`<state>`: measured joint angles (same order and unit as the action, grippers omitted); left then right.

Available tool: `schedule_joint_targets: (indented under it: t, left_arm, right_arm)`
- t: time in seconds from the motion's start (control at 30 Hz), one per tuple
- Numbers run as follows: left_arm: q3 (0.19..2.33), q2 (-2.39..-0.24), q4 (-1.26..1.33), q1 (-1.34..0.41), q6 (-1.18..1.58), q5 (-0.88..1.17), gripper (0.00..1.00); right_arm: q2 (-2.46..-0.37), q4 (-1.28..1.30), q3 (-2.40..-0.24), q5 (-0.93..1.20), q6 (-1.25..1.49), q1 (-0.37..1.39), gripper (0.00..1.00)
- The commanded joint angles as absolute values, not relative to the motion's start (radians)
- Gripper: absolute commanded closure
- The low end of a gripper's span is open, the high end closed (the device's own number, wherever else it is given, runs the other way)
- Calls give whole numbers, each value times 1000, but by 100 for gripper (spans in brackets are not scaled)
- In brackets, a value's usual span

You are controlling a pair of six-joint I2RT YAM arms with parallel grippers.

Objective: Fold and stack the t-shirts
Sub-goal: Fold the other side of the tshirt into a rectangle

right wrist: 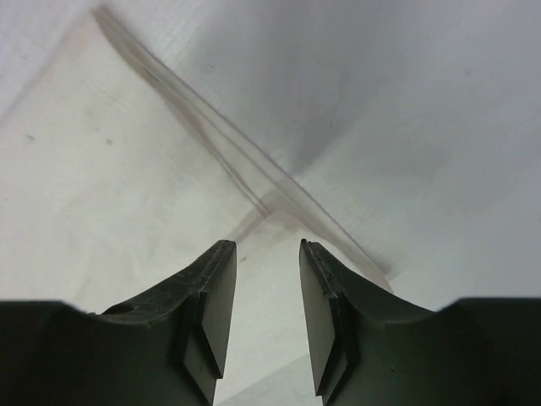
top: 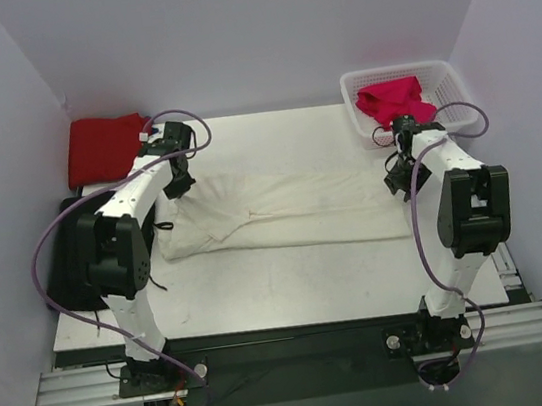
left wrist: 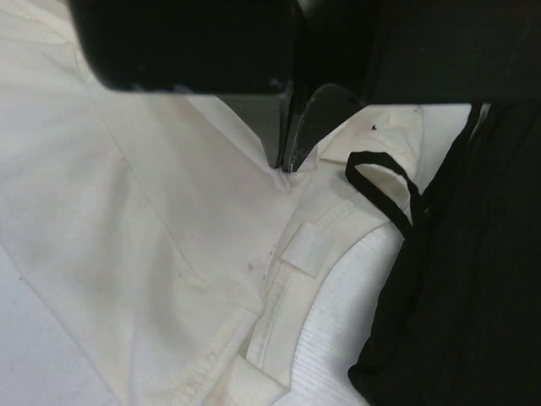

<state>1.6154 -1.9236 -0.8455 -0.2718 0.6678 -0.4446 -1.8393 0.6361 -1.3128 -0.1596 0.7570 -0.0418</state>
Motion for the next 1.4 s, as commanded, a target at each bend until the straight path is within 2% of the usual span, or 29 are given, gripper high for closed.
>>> schedule_joint_targets:
  t: [0.0,0.23,0.27,0.37,0.4,0.53,0.6,0.63,0.77,0.93,1.07,1.37]
  left_arm:
    - [1715,-1977,-801,-250,647,-445,100]
    - [1833,-2103,-782,-224,644,-430,100]
    - [1848,-2132,-784,-222,641,-433,97]
    - [1904,-2183,-798,-216,634,-430,85]
    - [1917,-2192,-805,-215,634,-428,66]
    - [1890,-2171,-732,-215,609,-393,37]
    - [1818,-2117,-654,-216,591,-382,33]
    - [1797,-2099,-640,-218,586,-370,28]
    - [1709,-2011,-637,-224,572,-305,28]
    - [1556,-1913,-635,-256,575,-172,35]
    - [1448,-1841,-630,-276,606,-104,37]
    - [1325,-1804,-626,-307,666,-51,40]
  right_arm:
    - [-1809,673,-1388,-207,753,-49,61]
    - [-1783,676,-1411,-209,732,-23,59]
    - [-1781,678,-1410,-209,730,-11,59]
    - [-1772,678,-1397,-212,724,15,59]
    - [-1770,678,-1396,-213,721,21,60]
    - [-1758,678,-1387,-230,709,52,60]
    - [-1753,680,-1387,-244,703,78,60]
    - [-1752,680,-1387,-247,700,87,60]
    - [-1755,684,-1387,-256,696,126,60]
    - [-1770,689,-1379,-252,699,152,60]
    - [-1769,690,-1358,-250,699,161,60]
    - [-1747,690,-1302,-253,699,166,60]
